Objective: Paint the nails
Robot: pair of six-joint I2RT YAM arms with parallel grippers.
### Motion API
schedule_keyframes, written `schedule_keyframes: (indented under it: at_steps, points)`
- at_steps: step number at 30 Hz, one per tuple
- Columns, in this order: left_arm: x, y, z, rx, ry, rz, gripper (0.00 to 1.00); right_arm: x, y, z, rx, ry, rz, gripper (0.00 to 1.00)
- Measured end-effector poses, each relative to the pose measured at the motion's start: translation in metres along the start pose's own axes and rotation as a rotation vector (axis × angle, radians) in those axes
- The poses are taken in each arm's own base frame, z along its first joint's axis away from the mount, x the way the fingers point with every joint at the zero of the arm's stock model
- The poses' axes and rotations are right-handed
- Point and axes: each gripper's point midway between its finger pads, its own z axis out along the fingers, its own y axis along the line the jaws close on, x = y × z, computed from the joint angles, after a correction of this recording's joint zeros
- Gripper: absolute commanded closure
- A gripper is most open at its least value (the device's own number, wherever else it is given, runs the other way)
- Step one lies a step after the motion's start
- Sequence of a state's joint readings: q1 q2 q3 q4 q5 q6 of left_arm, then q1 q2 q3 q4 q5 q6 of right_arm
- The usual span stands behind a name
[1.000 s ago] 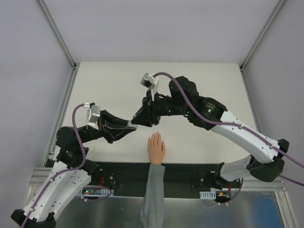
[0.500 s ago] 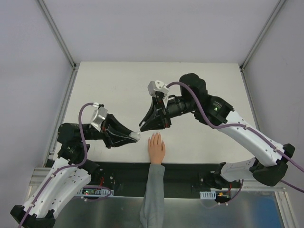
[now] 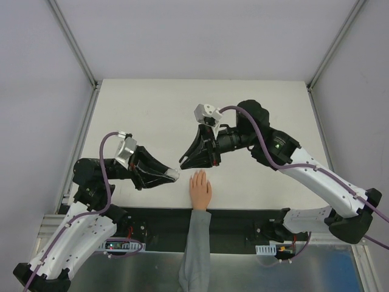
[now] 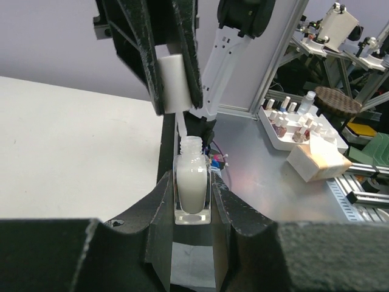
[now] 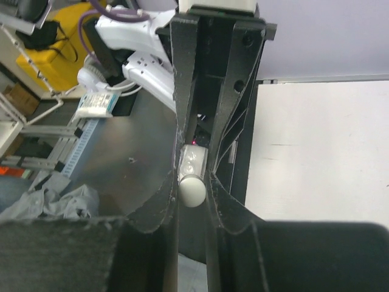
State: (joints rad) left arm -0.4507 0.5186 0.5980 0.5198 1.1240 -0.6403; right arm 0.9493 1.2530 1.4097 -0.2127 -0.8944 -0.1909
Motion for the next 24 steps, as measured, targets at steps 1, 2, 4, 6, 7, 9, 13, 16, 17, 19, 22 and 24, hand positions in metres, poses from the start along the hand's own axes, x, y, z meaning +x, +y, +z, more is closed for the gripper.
schedule_keyframes:
  at_steps: [1,2,4,6,7,9,13,16,17,19,22,24]
  points:
    - [0.000,0.002,0.000,-0.010,-0.001,-0.004,1.00,-0.001,-0.001,-0.001,0.011,-0.006,0.006,1.00]
    - [0.001,0.004,0.000,-0.017,0.000,-0.009,1.00,-0.004,-0.002,-0.001,0.028,-0.018,0.009,1.00]
    - [0.003,0.009,0.000,-0.040,-0.002,-0.011,1.00,-0.011,-0.004,-0.004,0.063,-0.045,0.010,1.00]
    - [0.004,0.015,0.000,-0.065,-0.002,-0.011,1.00,-0.018,-0.004,-0.008,0.093,-0.069,0.013,1.00]
    - [0.005,0.018,-0.001,-0.084,-0.003,-0.006,1.00,-0.021,-0.005,-0.011,0.108,-0.080,0.013,1.00]
    - [0.005,0.024,-0.002,-0.121,-0.005,-0.001,1.00,-0.027,-0.006,-0.016,0.142,-0.101,0.015,1.00]
    - [0.002,0.035,-0.006,-0.205,-0.022,0.034,1.00,-0.034,-0.016,-0.030,0.234,-0.137,0.026,1.00]
    - [-0.001,0.046,-0.010,-0.280,-0.040,0.068,1.00,-0.029,-0.033,-0.042,0.338,-0.138,0.058,1.00]
    - [-0.003,0.051,-0.012,-0.309,-0.048,0.078,1.00,-0.025,-0.042,-0.046,0.386,-0.133,0.073,1.00]
    - [-0.008,0.063,-0.016,-0.385,-0.068,0.104,1.00,-0.013,-0.063,-0.057,0.490,-0.109,0.117,1.00]
    - [-0.013,0.085,-0.023,-0.499,-0.085,0.128,1.00,0.018,-0.100,-0.074,0.628,-0.051,0.201,1.00]
    - [-0.016,0.102,-0.026,-0.562,-0.085,0.135,1.00,0.049,-0.129,-0.083,0.708,0.010,0.273,1.00]
